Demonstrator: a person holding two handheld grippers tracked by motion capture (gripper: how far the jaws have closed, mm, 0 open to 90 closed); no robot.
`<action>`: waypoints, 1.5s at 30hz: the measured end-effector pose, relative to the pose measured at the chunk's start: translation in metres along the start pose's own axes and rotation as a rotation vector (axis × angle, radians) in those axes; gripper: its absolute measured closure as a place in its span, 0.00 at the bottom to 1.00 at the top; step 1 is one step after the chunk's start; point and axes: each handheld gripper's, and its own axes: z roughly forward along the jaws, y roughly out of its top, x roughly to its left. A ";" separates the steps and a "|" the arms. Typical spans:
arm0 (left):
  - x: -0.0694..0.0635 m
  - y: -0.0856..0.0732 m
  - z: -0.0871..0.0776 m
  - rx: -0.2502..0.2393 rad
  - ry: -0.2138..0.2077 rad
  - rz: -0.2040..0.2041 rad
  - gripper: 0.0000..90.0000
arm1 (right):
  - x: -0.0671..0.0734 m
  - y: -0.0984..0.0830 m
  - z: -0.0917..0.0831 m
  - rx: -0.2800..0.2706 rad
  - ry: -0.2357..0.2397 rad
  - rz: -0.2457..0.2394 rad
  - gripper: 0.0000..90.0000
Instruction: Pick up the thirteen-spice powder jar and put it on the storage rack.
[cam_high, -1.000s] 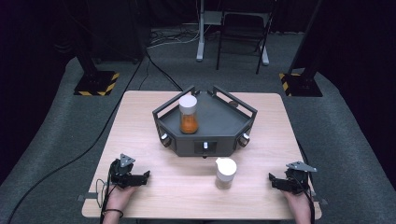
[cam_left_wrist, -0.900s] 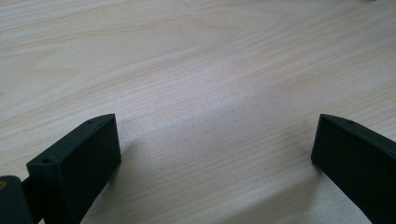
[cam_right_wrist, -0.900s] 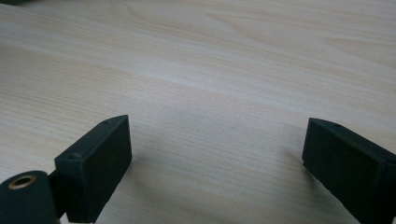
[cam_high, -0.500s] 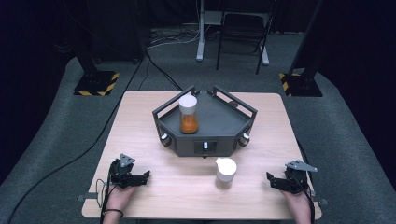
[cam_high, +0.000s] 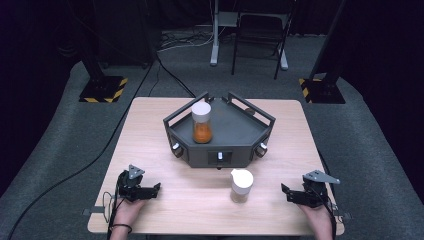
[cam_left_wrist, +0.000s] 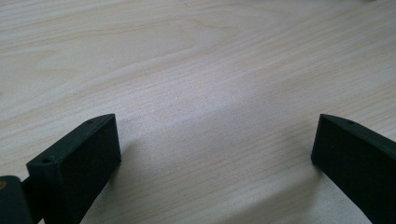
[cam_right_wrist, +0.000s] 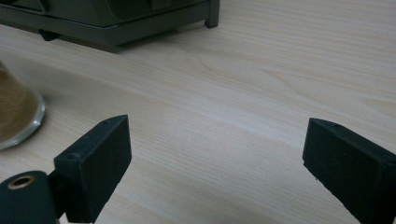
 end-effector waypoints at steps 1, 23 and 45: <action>0.000 0.000 0.000 0.000 0.000 0.000 0.01 | 0.001 0.001 -0.001 -0.001 0.006 -0.004 0.08; 0.001 0.000 0.000 -0.001 -0.002 0.002 0.01 | 0.026 0.016 -0.019 -0.052 0.122 -0.072 0.08; 0.001 0.000 0.000 -0.001 -0.002 0.003 0.01 | 0.041 0.023 -0.024 -0.133 0.267 -0.146 0.09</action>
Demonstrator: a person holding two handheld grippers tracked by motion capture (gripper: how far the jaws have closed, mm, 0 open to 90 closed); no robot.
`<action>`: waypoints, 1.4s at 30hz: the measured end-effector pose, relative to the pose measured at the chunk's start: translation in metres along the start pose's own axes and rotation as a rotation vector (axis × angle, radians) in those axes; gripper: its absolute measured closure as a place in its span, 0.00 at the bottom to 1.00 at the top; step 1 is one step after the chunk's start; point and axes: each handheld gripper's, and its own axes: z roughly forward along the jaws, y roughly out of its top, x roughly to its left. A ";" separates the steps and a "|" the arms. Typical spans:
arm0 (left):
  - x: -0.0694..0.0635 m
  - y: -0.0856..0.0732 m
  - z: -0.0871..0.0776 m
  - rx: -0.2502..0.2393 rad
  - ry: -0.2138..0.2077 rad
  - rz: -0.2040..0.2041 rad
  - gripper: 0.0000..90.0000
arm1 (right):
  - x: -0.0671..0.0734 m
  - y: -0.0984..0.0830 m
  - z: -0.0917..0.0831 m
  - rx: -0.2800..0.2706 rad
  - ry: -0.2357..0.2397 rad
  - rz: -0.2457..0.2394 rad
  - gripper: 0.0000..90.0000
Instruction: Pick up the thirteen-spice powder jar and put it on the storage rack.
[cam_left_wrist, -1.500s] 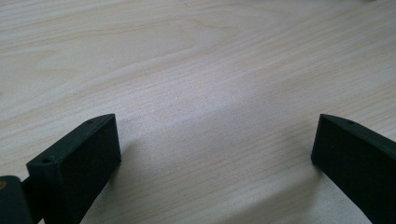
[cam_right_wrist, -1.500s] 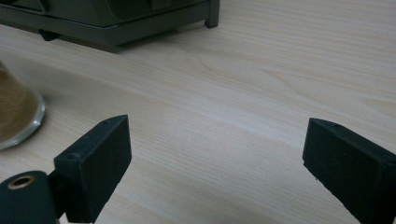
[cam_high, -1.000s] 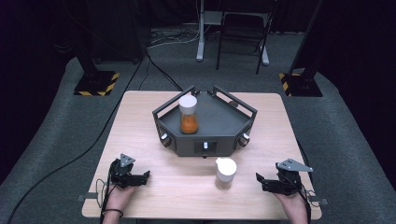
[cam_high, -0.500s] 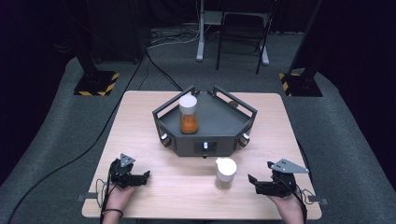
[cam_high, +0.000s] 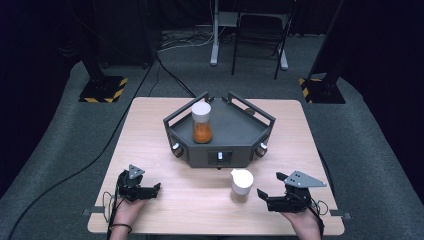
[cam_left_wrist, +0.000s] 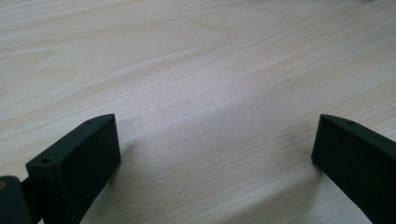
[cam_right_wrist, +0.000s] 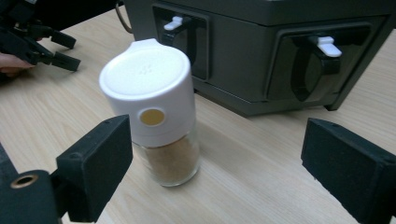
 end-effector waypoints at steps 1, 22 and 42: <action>0.000 0.000 0.000 0.000 0.000 0.000 0.01 | 0.001 0.000 0.001 -0.006 0.004 -0.005 0.09; 0.000 0.000 0.000 0.000 0.000 0.000 0.01 | 0.010 0.007 0.022 -0.003 0.063 -0.053 0.11; 0.000 0.000 0.000 0.000 0.001 -0.001 0.01 | 0.014 0.010 0.053 0.028 0.093 -0.059 0.17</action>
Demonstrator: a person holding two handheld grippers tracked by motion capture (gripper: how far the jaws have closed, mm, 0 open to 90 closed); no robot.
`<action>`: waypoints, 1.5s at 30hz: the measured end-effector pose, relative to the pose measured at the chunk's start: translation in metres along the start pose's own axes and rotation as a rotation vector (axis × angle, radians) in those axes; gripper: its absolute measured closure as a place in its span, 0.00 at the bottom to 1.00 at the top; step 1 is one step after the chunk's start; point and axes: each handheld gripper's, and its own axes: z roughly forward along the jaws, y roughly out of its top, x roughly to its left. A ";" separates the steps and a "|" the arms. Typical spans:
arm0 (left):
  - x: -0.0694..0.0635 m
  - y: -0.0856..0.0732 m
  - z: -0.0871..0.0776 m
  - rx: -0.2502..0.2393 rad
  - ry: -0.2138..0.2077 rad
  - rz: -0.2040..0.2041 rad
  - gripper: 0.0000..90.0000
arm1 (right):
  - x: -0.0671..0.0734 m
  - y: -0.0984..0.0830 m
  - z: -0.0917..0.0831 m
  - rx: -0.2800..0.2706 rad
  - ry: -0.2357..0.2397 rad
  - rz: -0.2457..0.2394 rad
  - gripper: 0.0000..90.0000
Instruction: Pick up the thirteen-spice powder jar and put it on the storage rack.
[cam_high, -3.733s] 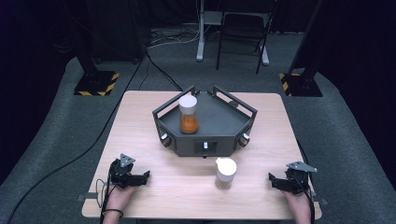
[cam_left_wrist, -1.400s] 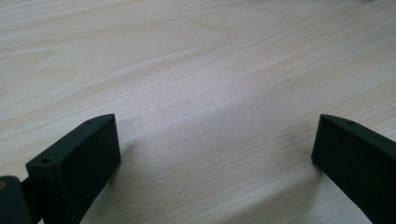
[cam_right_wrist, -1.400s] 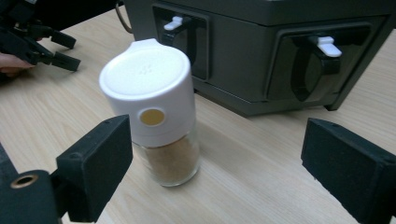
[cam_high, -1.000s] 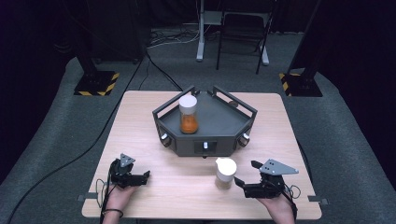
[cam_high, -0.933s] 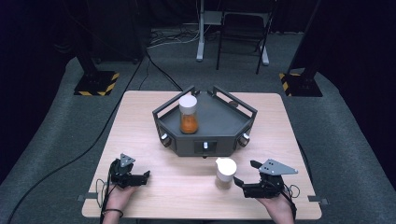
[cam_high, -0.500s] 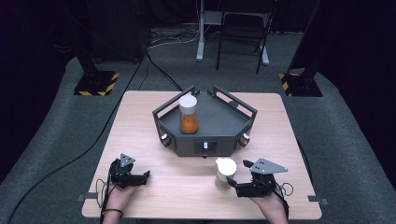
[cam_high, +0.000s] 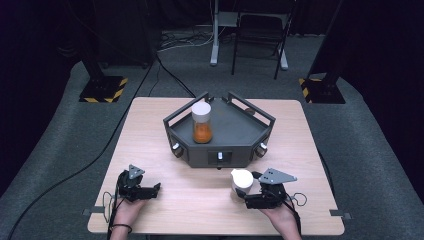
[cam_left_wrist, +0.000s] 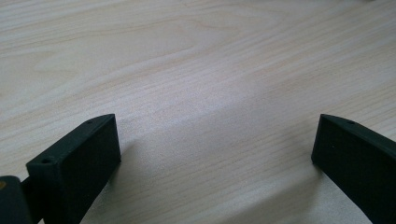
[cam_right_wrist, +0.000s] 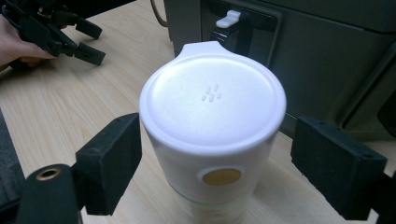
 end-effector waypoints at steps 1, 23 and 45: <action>0.000 0.000 0.000 0.000 0.000 0.000 0.01 | 0.000 0.000 0.001 0.001 0.000 -0.001 0.18; 0.000 0.000 0.000 0.000 0.000 0.000 0.01 | 0.002 0.001 0.019 0.010 -0.002 -0.022 0.31; 0.000 0.000 0.000 0.000 0.000 0.000 0.01 | 0.008 0.016 0.008 0.043 -0.044 -0.057 0.33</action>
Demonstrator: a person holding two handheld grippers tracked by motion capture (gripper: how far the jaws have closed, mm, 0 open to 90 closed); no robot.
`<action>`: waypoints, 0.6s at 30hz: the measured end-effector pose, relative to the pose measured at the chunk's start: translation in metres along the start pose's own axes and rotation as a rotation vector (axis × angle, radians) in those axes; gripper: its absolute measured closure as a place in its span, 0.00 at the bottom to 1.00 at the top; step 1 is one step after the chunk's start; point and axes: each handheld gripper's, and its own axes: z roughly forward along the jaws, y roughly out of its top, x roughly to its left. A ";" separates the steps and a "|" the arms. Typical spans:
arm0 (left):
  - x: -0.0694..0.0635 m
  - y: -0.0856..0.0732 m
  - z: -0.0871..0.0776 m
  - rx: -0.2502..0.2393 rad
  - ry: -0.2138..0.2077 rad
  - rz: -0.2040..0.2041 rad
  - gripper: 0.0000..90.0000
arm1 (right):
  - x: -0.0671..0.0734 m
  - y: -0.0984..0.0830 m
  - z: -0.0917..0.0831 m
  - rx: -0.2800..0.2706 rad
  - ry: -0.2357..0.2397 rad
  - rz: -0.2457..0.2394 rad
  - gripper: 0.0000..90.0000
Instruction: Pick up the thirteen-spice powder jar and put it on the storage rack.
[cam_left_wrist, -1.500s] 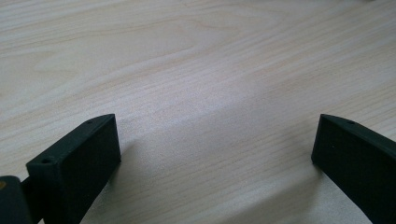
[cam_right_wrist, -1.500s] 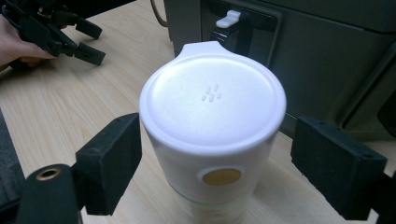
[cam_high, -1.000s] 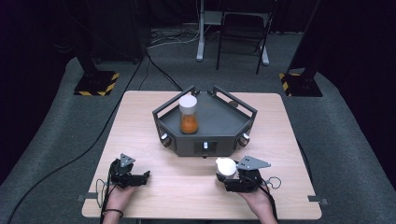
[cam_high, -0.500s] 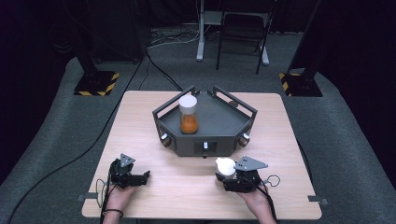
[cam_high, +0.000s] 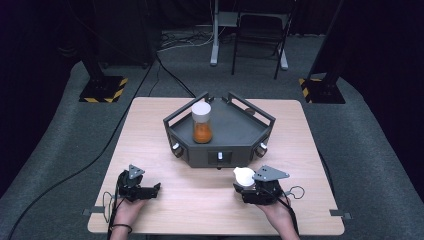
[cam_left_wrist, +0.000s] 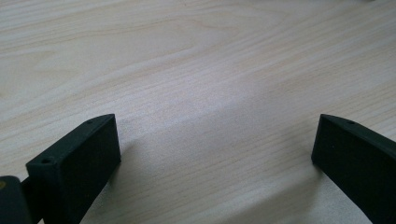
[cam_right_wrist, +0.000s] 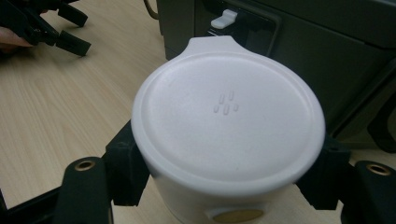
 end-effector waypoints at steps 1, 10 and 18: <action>0.000 0.000 0.000 0.000 0.000 0.000 0.01 | -0.001 0.001 -0.001 0.001 -0.001 -0.004 0.33; 0.000 0.000 0.000 0.000 0.000 0.000 0.01 | -0.006 0.010 -0.012 -0.011 -0.008 -0.017 0.33; 0.000 0.000 0.000 0.000 0.000 0.000 0.01 | -0.010 0.020 -0.019 -0.017 -0.015 -0.026 0.33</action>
